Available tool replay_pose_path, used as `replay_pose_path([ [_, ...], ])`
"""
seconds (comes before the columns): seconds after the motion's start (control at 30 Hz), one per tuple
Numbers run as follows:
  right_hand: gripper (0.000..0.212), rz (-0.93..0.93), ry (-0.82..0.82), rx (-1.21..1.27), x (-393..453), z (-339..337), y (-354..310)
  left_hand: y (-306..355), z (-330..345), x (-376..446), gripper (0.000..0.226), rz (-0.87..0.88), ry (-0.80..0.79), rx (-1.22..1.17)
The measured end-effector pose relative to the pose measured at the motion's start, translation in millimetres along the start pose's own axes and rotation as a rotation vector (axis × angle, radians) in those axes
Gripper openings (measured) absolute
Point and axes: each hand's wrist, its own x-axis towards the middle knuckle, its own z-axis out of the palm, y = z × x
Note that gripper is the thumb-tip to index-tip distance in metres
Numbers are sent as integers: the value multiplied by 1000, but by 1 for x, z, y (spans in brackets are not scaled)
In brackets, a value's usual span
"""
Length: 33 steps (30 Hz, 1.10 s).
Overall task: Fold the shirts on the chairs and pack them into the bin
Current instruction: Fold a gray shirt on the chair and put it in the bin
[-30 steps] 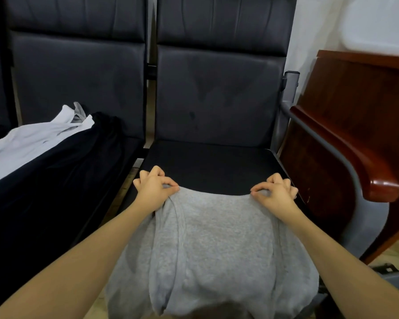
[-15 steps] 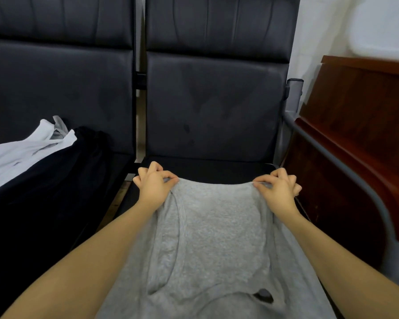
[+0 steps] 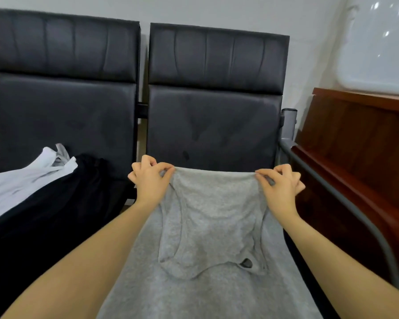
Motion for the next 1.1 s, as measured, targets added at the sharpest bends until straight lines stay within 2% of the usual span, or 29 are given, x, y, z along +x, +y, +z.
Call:
replay_pose_path([
  [0.2, 7, 93, -11, 83, -34, -28, -9, 6, -33, -36, 13, 4, 15, 4],
  [0.53, 5, 85, -117, 168, -105, -107, -29, 14, -106, -109, 12, 42, -32, -26],
  [0.73, 21, 65, -242, 274, -159, -144, -26, 5, -132, -162, 24, 13, -31, 44],
  [0.9, 14, 50, -308, 281, -195, -163, -24, -4, -142, -202, 32, 2, -12, 43],
  [1.03, 8, 31, -404, 152, -221, -163, -12, -18, -141, -235, 60, -21, -12, 96],
  [1.1, 9, 17, -463, -4, -224, -160, -10, -20, -138, -245, 62, 18, -52, 187],
])
